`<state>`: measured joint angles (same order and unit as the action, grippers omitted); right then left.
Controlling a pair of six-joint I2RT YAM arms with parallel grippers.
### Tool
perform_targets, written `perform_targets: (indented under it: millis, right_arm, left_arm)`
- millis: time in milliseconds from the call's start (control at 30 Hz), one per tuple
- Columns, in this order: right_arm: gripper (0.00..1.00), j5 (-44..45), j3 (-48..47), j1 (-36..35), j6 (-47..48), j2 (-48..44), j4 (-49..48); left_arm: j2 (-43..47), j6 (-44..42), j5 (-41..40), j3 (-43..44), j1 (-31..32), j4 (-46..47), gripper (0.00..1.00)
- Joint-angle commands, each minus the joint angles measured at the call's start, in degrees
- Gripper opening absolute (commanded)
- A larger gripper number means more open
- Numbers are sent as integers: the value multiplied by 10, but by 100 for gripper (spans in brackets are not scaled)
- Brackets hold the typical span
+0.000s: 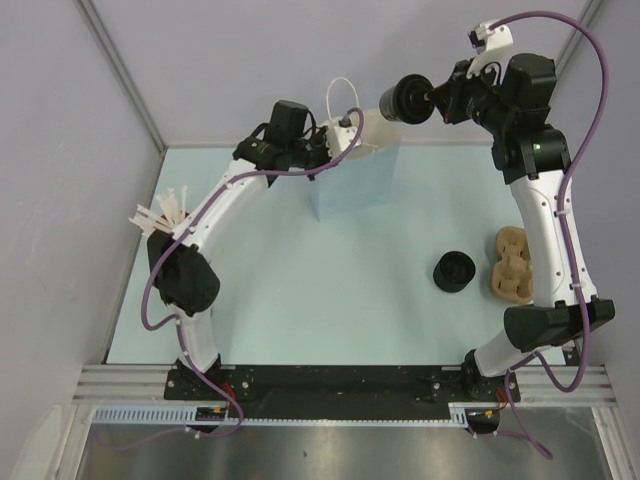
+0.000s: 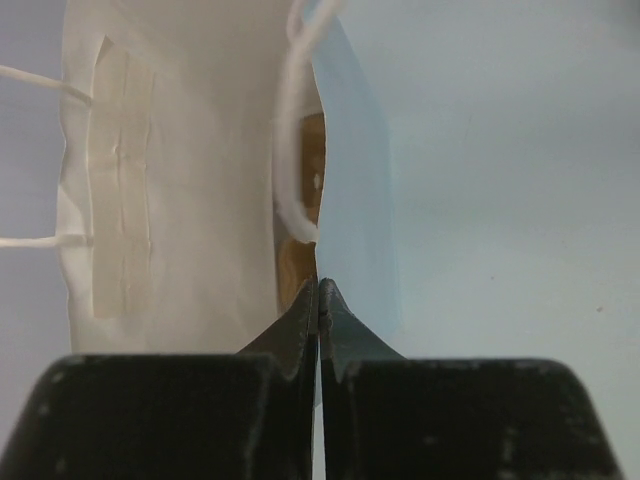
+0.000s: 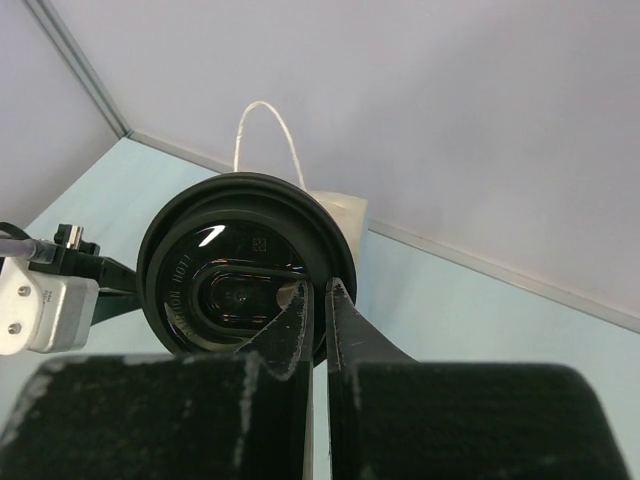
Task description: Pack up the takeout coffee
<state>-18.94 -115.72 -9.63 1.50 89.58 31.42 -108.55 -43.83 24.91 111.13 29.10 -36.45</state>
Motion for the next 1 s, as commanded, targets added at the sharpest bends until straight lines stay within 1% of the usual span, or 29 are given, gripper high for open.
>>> perform_targets:
  millis: [0,200,333,567,700,833,967]
  right_arm:
    - [0,-11,-6,3,-12,-13,-21]
    - [0,-9,-5,3,-12,-9,-20]
    - [0,-9,-4,2,-12,-9,-20]
    - [0,-22,-16,1,-11,-5,0]
    - [0,-30,-19,-9,-12,-1,28]
    - [0,-26,-16,-40,-2,2,67]
    - [0,-16,-15,-65,-3,15,80]
  left_arm:
    - [38,50,23,22,19,-21,0]
    - [49,82,11,37,44,-21,0]
    - [50,87,-7,52,57,-28,0]
    - [58,99,-12,51,68,-46,0]
    - [77,107,-17,27,78,-36,0]
    - [100,115,-27,-9,93,-21,0]
    - [111,123,-34,-28,106,-20,0]
